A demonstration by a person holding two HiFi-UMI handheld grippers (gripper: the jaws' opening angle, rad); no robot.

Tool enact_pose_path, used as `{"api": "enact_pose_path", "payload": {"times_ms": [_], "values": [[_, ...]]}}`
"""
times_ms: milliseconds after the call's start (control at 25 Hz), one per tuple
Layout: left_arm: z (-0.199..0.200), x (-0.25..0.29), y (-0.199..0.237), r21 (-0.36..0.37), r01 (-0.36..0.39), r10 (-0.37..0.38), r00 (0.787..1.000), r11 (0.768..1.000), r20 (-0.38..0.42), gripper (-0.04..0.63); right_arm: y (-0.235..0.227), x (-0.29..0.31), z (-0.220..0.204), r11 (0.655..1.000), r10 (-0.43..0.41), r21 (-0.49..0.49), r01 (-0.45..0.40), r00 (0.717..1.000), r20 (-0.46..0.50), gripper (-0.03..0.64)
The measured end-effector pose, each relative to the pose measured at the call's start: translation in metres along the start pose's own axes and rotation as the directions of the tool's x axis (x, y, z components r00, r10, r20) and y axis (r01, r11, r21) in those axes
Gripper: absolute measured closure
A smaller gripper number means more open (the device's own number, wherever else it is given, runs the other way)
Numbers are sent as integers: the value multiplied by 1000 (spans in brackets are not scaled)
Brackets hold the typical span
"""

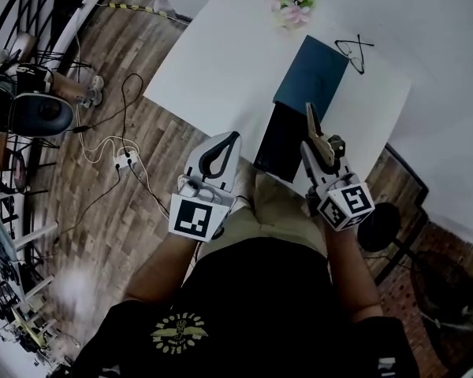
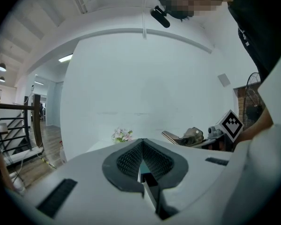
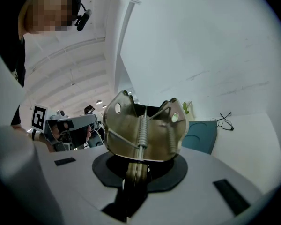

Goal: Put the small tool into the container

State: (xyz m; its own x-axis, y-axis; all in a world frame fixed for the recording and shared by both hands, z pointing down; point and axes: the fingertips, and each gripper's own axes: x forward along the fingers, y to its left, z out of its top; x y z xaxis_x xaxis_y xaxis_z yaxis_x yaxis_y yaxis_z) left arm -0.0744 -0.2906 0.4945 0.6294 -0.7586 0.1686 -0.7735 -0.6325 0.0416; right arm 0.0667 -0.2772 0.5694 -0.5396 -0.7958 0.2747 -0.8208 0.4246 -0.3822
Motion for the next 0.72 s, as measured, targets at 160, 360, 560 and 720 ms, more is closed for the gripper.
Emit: {"api": "enact_pose_path", "payload": {"times_ms": [160, 360, 560, 720], "values": [[-3, -1, 2, -12, 3, -3, 1000, 1000, -3, 588, -4, 8, -17, 1000, -14, 12, 14, 999, -41, 551], [-9, -5, 1, -23, 0, 0, 1000, 1000, -19, 589, -6, 19, -39, 1000, -9, 18, 11, 995, -100, 550], [-13, -5, -3, -31, 6, -7, 999, 1000, -31, 588, -16, 29, -68, 998, -23, 50, 33, 982, -188, 551], [-11, -4, -2, -27, 5, -6, 999, 1000, -39, 588, -26, 38, -86, 996, -29, 77, 48, 973, -229, 550]]}}
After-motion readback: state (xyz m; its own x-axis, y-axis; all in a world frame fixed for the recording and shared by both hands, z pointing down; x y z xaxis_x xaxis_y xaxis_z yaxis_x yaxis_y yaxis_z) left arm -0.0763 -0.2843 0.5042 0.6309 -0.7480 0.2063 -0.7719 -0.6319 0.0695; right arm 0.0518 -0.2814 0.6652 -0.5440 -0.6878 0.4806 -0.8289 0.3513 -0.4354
